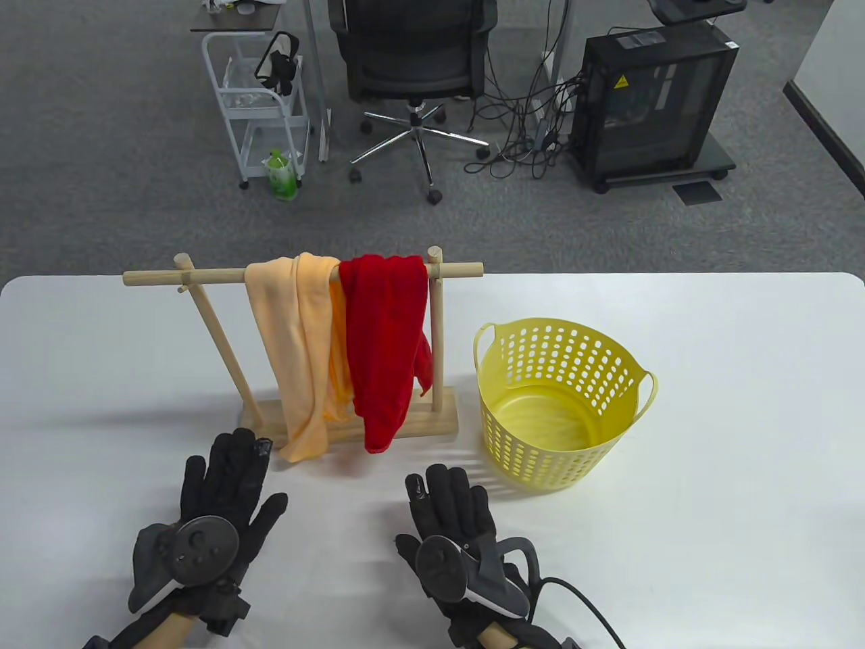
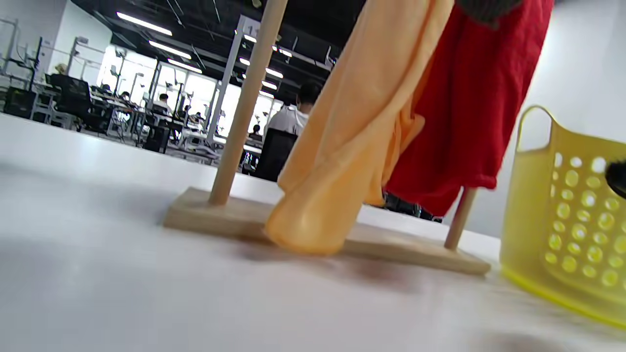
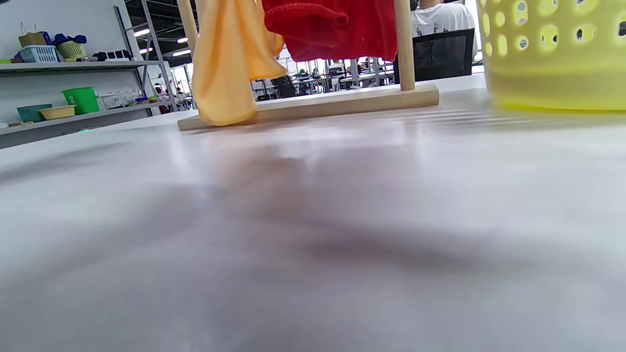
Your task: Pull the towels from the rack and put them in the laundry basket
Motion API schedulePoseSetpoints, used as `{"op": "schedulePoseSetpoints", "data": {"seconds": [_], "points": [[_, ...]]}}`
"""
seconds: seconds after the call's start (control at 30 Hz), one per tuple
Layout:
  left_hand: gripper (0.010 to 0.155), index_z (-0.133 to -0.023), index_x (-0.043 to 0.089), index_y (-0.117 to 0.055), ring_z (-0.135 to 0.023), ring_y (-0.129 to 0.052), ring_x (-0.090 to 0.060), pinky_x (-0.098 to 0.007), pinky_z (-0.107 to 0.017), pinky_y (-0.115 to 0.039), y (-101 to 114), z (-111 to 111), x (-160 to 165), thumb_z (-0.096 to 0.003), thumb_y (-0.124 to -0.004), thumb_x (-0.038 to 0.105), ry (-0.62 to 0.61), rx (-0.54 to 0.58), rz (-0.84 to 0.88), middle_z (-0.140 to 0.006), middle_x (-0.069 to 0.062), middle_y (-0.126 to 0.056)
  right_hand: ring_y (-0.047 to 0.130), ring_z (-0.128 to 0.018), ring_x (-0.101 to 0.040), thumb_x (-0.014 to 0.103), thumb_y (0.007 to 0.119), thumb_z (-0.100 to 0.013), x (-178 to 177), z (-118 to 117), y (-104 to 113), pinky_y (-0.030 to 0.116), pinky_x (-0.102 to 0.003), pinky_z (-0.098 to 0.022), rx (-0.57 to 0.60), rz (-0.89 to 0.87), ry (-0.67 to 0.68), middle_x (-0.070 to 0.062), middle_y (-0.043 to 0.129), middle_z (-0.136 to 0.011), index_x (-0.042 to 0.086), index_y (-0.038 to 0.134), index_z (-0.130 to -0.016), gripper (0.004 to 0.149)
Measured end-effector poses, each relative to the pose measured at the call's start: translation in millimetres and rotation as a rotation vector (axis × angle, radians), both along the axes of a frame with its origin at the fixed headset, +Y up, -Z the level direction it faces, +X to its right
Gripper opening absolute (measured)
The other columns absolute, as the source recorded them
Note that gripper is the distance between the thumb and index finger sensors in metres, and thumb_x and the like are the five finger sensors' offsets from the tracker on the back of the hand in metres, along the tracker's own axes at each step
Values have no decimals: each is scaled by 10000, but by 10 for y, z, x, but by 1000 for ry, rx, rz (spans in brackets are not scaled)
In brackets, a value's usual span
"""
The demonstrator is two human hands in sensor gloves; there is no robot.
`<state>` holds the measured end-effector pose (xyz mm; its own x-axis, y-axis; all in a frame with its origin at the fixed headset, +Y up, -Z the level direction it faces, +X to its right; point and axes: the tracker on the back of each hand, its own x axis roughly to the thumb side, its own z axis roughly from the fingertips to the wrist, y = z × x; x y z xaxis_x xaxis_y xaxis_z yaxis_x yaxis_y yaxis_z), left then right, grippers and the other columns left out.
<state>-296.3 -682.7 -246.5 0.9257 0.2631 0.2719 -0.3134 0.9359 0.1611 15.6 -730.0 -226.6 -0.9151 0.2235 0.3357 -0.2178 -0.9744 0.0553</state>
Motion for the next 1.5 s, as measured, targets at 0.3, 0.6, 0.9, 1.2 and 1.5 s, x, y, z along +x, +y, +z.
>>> {"op": "schedulePoseSetpoints", "data": {"seconds": [0.3, 0.6, 0.9, 1.2, 1.5], "points": [[803, -1242, 320, -230, -1232, -112, -219, -436, -898, -55, 822, -341, -55, -598, -583, 645, 116, 235, 49, -1335, 33, -153, 73, -1065, -385, 526, 433, -616, 49, 21, 92, 148, -528, -788, 27, -24, -17, -111, -6, -1177, 192, 136, -1190, 728], [789, -1231, 357, -178, -1232, -42, -168, -399, -907, -12, 1310, -681, -15, -605, -567, 641, 205, 346, 145, -1326, 87, -75, 82, -1067, -387, 529, 436, -615, 64, 29, 115, 154, -528, -790, 24, -39, -18, -114, 28, -1179, 188, 146, -1192, 730], [773, -1235, 366, -223, -1239, -44, -136, -377, -911, 11, 1606, -980, 11, -592, -541, 653, 230, 297, 185, -1330, 121, -88, 92, -1069, -391, 531, 437, -615, 76, 20, 102, 159, -530, -790, 3, -45, -20, -122, 31, -1181, 186, 150, -1193, 732], [777, -1253, 294, -346, -1238, -210, -210, -411, -931, -52, 1622, -1104, 61, -584, -504, 656, 265, 298, 194, -1344, 31, -326, 97, -1070, -393, 535, 440, -614, 94, 25, 126, 160, -531, -789, 7, -46, -28, -122, 34, -1182, 184, 153, -1194, 737], [749, -1253, 281, -414, -1221, -160, -211, -406, -929, -11, 1580, -1181, 94, -591, -432, 630, 276, 304, 194, -1322, 38, -292, 97, -1070, -394, 539, 441, -613, 105, 14, 108, 160, -532, -789, -22, -30, -42, -124, 34, -1182, 180, 152, -1194, 741]]}}
